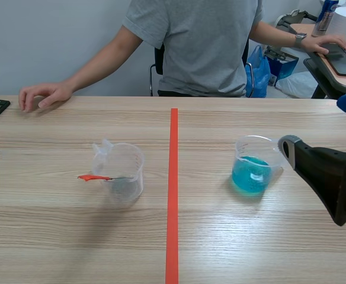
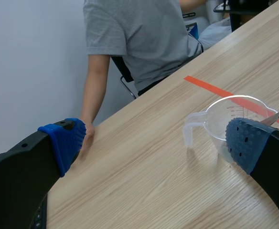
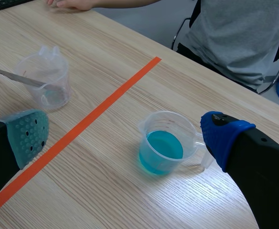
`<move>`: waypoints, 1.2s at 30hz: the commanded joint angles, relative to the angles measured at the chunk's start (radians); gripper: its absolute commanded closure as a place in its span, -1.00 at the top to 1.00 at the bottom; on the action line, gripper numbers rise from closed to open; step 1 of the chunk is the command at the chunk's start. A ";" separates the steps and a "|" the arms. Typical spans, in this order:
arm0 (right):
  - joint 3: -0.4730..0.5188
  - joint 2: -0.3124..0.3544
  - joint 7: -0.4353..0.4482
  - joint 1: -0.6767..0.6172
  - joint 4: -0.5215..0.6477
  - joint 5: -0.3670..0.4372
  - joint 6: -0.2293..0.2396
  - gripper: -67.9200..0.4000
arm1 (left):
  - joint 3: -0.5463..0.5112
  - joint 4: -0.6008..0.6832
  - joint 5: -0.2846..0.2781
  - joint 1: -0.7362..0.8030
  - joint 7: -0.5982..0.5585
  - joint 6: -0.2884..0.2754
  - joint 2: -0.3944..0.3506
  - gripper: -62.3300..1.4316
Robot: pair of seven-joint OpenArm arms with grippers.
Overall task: Do the redox reaction experiment.
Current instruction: 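Lift the metal plate out of the left beaker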
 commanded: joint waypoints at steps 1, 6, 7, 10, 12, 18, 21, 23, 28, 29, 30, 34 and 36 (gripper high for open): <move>0.003 0.003 0.012 0.006 0.010 -0.005 -0.006 1.00 | -0.026 0.023 -0.010 0.018 -0.025 0.007 -0.001 1.00; 0.003 0.003 0.012 0.006 0.010 -0.019 -0.006 1.00 | -0.074 0.023 -0.010 0.071 -0.036 0.008 0.000 1.00; 0.003 0.003 0.012 0.006 0.010 -0.019 -0.006 1.00 | -0.085 0.023 -0.010 0.083 -0.036 0.008 0.000 1.00; 0.003 0.003 0.012 0.006 0.010 -0.019 -0.006 1.00 | -0.115 0.023 -0.010 0.120 -0.036 0.010 0.000 1.00; 0.003 0.003 0.016 0.006 0.010 -0.026 -0.006 1.00 | -0.135 0.023 -0.010 0.145 -0.035 0.010 0.000 1.00; 0.003 0.003 0.033 0.006 0.010 -0.057 0.011 1.00 | -0.196 0.023 -0.016 0.220 -0.035 0.013 0.000 1.00; 0.003 0.003 0.043 0.006 0.010 -0.073 0.031 1.00 | -0.228 0.023 -0.037 0.257 -0.032 0.015 0.000 1.00; 0.003 0.003 0.050 0.006 0.010 -0.086 0.039 1.00 | -0.249 0.017 -0.037 0.282 -0.032 0.014 0.000 1.00; 0.003 0.003 0.074 0.006 0.010 -0.144 0.082 1.00 | -0.285 -0.018 -0.037 0.330 -0.032 0.014 0.000 1.00; 0.003 0.003 0.082 0.006 0.010 -0.158 0.093 1.00 | -0.288 -0.028 -0.037 0.337 -0.032 0.013 0.000 1.00; 0.003 0.003 0.092 0.006 0.010 -0.175 0.102 1.00 | -0.290 -0.039 -0.037 0.341 -0.032 0.013 0.000 1.00; 0.003 0.007 0.125 0.006 0.010 -0.222 0.130 1.00 | -0.290 -0.094 -0.036 0.357 -0.031 0.013 0.000 1.00; 0.003 0.018 0.141 0.006 0.010 -0.235 0.150 1.00 | -0.290 -0.126 -0.036 0.357 -0.031 0.013 0.000 1.00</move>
